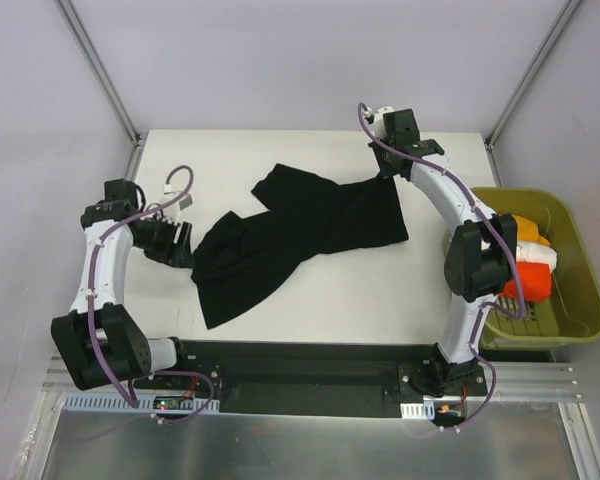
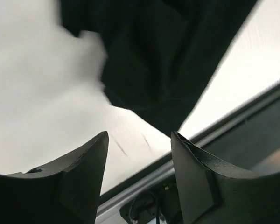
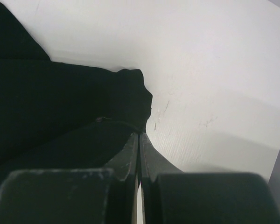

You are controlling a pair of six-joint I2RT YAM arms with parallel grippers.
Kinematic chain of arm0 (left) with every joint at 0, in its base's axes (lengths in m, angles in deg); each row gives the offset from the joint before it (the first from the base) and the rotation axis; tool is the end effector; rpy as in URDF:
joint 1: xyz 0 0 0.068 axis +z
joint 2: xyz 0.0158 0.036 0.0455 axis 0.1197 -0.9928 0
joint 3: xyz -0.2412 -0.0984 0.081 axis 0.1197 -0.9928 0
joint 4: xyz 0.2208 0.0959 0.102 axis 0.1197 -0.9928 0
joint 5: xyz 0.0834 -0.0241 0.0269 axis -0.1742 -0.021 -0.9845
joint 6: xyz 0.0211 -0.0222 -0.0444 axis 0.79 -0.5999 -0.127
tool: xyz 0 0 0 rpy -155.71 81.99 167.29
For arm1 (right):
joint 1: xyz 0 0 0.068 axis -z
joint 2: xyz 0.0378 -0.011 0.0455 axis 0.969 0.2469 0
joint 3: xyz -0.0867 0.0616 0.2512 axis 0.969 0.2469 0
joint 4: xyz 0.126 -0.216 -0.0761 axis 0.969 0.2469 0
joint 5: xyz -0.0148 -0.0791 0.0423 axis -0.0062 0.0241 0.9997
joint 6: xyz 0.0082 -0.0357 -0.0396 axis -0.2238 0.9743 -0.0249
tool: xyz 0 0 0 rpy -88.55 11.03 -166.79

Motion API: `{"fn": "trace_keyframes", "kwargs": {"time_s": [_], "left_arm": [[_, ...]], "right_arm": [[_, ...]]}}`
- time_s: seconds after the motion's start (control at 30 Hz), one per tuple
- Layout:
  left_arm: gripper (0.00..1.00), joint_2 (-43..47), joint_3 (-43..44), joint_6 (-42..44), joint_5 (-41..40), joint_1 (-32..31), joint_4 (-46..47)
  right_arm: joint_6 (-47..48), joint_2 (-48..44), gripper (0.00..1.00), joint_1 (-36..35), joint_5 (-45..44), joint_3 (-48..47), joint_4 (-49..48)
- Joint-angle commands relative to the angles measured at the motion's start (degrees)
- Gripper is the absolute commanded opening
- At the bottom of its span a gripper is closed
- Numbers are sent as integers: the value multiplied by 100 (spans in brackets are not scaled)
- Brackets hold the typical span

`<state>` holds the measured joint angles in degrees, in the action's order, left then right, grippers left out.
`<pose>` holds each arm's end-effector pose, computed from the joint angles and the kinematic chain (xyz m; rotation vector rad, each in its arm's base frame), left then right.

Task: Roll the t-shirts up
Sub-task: Flatten out the T-shirt at the center of the board.

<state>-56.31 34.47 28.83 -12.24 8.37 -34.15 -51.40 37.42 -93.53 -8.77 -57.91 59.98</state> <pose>0.2388 0.0458 0.2809 0.5255 2.4622 -0.4305 0.4265 0.1305 0.3079 -0.7746 2.1005 -0.2903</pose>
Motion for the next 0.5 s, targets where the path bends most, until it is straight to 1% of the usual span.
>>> {"fn": "trace_keyframes", "kwargs": {"time_s": [0.0,0.03,0.13,0.17,0.23,0.27,0.3,0.37,0.4,0.47], "left_arm": [[55,-177,-396,1377,402,-373,-1078],[55,-116,-553,1448,472,-582,-1095],[52,34,-922,1624,306,-1267,-1078],[52,87,-1028,1625,271,-1739,-1017],[52,262,-1361,1546,122,-2147,-666],[52,315,-1468,1519,-70,-2540,-560],[52,359,-1573,1484,-203,-2692,-255],[52,412,-1881,1510,-623,-3052,-24],[51,404,-1969,1519,-748,-3150,203],[50,333,-2163,1624,-1046,-3255,336]], "right_arm": [[114,182,1,33,-156,-361,-138],[132,200,1,25,-156,-370,-147],[176,235,1,33,-147,-361,-147],[185,244,1,25,-147,-352,-138],[211,244,1,33,-138,-335,-147],[220,244,1,33,-130,-326,-164],[229,235,1,25,-121,-300,-156],[246,182,1,25,-121,-264,-173],[255,156,1,33,-121,-212,-182],[281,103,1,33,-121,-176,-191]]}}
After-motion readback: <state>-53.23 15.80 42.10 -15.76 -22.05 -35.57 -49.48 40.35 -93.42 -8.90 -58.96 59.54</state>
